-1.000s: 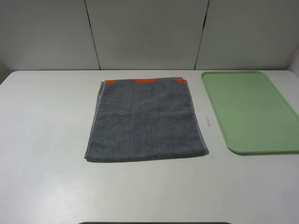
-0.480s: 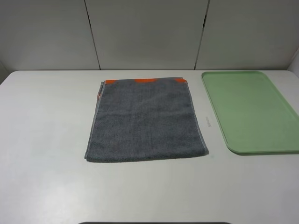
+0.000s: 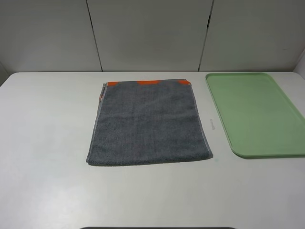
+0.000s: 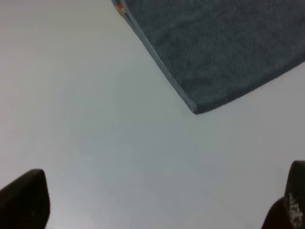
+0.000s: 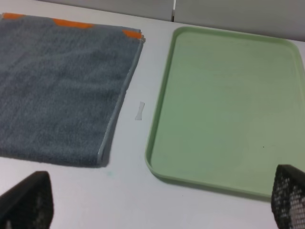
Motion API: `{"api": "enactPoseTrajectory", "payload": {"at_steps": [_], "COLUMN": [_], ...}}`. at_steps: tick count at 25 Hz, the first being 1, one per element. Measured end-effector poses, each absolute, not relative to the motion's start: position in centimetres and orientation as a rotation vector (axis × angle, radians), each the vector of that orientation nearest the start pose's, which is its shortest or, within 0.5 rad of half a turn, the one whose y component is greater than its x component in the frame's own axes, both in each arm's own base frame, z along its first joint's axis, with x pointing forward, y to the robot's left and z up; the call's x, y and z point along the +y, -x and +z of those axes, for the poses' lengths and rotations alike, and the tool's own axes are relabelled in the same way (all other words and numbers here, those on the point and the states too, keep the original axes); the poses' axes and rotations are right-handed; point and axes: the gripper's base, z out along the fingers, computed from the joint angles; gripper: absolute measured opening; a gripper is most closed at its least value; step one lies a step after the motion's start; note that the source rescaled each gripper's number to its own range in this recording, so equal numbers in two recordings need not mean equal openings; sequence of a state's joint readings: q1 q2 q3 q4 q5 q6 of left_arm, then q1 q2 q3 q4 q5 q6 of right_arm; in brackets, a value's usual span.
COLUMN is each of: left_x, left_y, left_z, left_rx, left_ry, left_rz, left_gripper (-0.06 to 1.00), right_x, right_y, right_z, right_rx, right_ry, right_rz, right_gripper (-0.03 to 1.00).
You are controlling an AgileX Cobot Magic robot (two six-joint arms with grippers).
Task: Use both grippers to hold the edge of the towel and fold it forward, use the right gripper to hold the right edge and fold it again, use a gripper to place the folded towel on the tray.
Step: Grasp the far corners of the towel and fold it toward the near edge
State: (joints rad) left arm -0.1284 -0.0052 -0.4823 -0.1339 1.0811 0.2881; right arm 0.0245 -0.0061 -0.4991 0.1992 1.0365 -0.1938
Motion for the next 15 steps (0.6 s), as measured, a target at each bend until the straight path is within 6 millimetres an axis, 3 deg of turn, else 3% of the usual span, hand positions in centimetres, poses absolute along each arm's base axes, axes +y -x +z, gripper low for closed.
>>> {"api": "enactPoseTrajectory", "payload": {"at_steps": [15], "left_x": [-0.97], "left_y": [0.94], "left_z": [27.83], "left_rx": [2.019], "left_ry": [-0.437], "left_rz": [-0.063], "left_gripper": [1.0], "right_x": [1.62], "right_y": [0.26], "right_z": [28.72], "right_rx": [2.008], "right_ry": [0.198], "right_rz": [0.159], "right_gripper": [1.0]}}
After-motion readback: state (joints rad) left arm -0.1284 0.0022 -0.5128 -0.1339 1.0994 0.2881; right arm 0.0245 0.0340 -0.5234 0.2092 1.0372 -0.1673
